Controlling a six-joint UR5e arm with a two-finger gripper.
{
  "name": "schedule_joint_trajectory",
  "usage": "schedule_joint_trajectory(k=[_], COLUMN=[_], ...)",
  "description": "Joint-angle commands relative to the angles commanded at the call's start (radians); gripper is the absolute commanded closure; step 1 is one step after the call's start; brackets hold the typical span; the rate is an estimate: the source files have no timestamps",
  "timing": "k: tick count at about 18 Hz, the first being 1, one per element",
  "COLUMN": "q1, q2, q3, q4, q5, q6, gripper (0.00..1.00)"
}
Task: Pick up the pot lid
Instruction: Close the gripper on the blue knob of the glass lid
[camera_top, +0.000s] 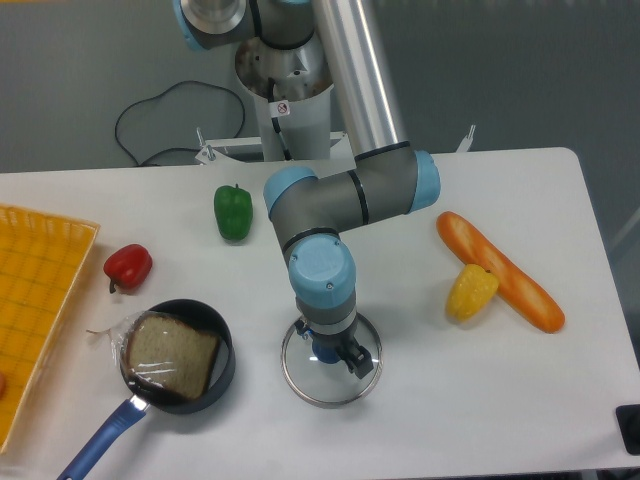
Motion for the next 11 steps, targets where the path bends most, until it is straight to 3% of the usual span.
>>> schedule_joint_trajectory(k=[11], q1=[-0.003], q2=[0.000], q3=[-0.012], q4=[0.002], q5=[-0.003], q6=[0.002], gripper=[0.00])
